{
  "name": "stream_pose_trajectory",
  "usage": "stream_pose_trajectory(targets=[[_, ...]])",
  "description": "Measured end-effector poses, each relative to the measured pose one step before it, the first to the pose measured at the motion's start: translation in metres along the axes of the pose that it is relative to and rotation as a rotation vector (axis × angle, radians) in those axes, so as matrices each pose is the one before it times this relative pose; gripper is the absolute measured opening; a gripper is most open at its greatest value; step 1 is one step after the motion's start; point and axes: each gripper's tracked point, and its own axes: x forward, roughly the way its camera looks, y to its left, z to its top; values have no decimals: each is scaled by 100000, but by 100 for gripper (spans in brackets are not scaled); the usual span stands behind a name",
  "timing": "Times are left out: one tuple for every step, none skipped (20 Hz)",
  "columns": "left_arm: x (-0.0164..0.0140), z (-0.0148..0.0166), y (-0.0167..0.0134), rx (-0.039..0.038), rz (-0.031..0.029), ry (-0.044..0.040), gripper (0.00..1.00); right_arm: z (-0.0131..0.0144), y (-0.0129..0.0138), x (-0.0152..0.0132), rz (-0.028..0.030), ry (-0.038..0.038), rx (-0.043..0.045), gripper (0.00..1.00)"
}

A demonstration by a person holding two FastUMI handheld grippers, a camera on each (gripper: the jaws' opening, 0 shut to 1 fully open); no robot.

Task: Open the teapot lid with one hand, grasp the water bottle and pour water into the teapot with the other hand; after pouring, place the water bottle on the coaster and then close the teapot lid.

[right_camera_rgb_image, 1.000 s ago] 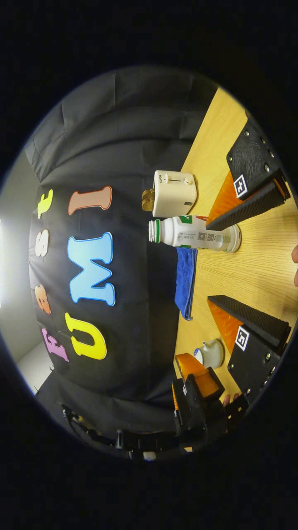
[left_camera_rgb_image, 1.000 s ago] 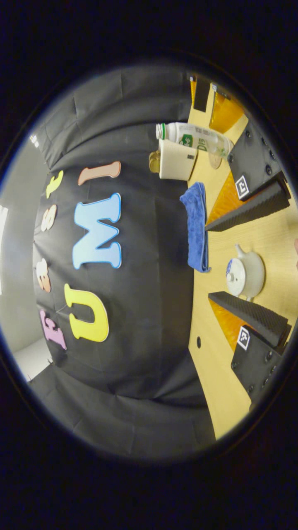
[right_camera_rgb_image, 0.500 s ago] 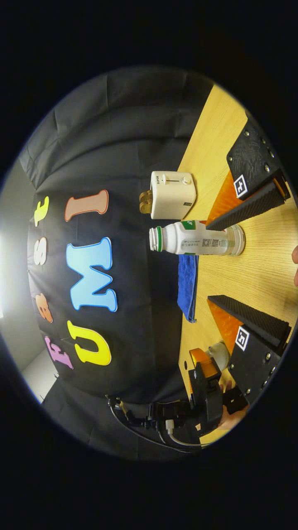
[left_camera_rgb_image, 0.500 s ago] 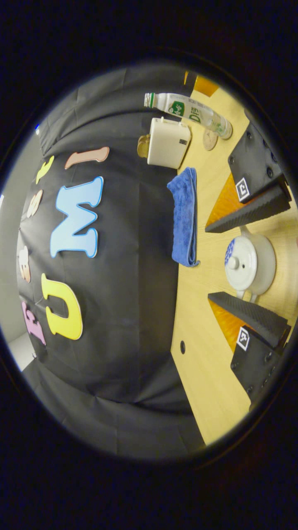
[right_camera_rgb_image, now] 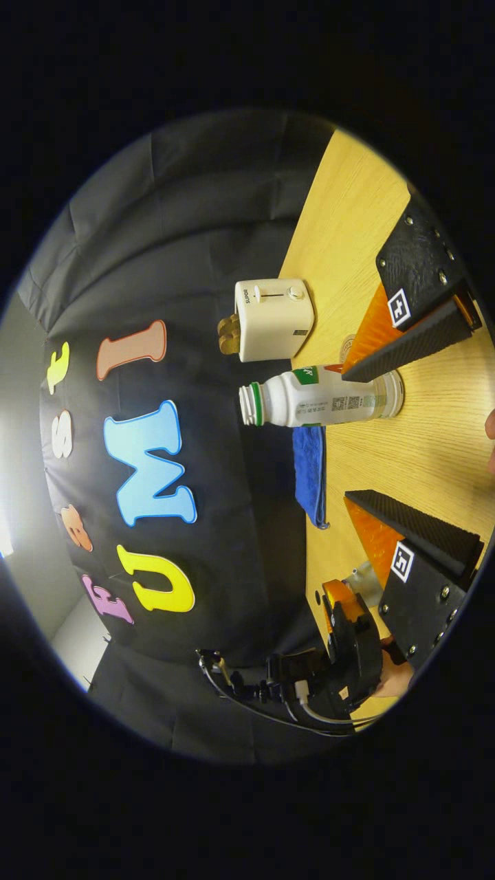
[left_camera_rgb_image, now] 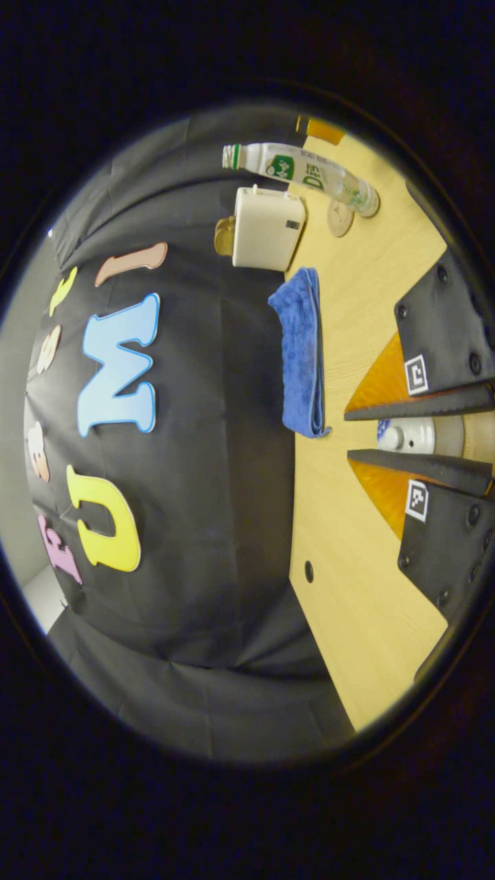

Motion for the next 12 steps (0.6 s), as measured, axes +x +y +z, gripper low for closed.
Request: stream_pose_trajectory(targets=[[-227, 74, -19, 2110, 1304, 377, 33, 280, 72, -119, 369, -1161, -54, 97], [496, -810, 513, -92, 1825, -1142, 34, 362, 62, -75, 312, -1037, -204, 97], [-283, 710, -301, 127, -534, 878, 19, 189, -21, -23, 13, -696, -692, 97], [-237, 219, -20, -961, -646, 110, 19, 177, -52, -7, -33, -469, -1081, 97], [-34, -58, 8, -892, -678, 131, 24, 81, -62, 19, -222, -344, -1172, 97], [-127, 306, -6, 21, -671, -291, 24, 24, -140, 77, -350, 72, -1097, 97], [168, -209, -139, 223, -639, -66, 7, -125, -214, 48, -515, 331, -770, 97], [41, 75, 20, 16, -250, -130, 15, 34, -145, 67, -133, 29, -546, 97], [86, -174, 7, 468, -384, 147, 15, -12, -198, 95, -441, 14, -759, 97], [42, 105, -22, 624, -261, 59, 15, 69, -307, 135, -493, -217, -1570, 97], [-163, 145, -61, 34, -427, -172, 15, 86, -473, 165, -975, -314, -1988, 97], [14, 202, 50, -148, -407, 46, 11, 62, -396, 186, -803, -295, -1700, 97]])
